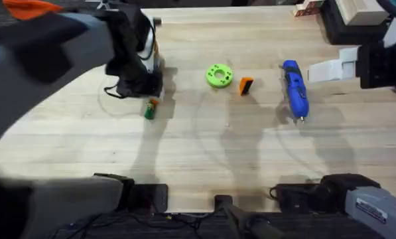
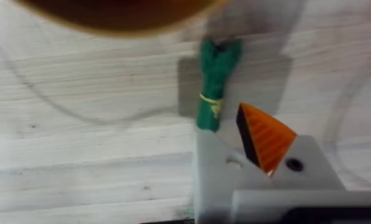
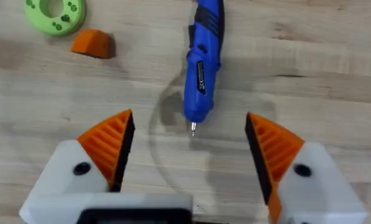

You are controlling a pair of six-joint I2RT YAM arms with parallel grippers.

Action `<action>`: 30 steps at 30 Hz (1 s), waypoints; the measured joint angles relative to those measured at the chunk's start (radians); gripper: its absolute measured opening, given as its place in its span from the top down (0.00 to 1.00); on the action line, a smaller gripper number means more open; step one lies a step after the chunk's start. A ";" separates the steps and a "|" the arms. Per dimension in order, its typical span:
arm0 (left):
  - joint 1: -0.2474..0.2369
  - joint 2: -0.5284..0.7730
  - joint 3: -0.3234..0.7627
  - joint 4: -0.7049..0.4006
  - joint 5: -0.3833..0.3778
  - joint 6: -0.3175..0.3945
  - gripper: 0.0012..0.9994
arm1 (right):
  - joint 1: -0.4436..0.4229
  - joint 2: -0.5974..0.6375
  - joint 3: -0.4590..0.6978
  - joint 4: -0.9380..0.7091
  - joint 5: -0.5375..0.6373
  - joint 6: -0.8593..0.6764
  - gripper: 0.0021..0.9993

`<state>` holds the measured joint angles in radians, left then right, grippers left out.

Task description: Pick up the gripper from the table and insert it into the empty holder that is missing its gripper. Then pick up a screw, insert it into the mounting hole, and use the screwdriver to tighten it. Finally, clean up the table by picking up the vegetable and placing it into the bucket.

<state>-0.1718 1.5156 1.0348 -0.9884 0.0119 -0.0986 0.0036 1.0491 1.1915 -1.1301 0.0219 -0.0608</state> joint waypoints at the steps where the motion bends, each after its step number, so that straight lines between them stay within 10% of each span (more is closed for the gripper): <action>1: -0.007 -0.041 0.008 -0.008 -0.002 0.000 0.99 | 0.000 0.000 0.000 0.000 0.000 0.000 0.01; 13: -0.018 -0.277 0.031 -0.071 -0.002 0.001 0.96 | 0.000 0.000 0.000 0.000 0.000 0.000 0.01; 19: -0.018 -0.301 0.031 -0.063 -0.001 -0.004 0.06 | 0.000 0.000 0.000 0.000 0.000 0.000 0.01; 30: -0.018 -0.301 0.031 -0.043 -0.002 -0.006 0.01 | 0.000 0.000 0.000 0.000 0.000 0.000 0.01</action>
<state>-0.1902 1.2148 1.0657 -1.0317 0.0101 -0.1051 0.0036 1.0492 1.1919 -1.1301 0.0219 -0.0605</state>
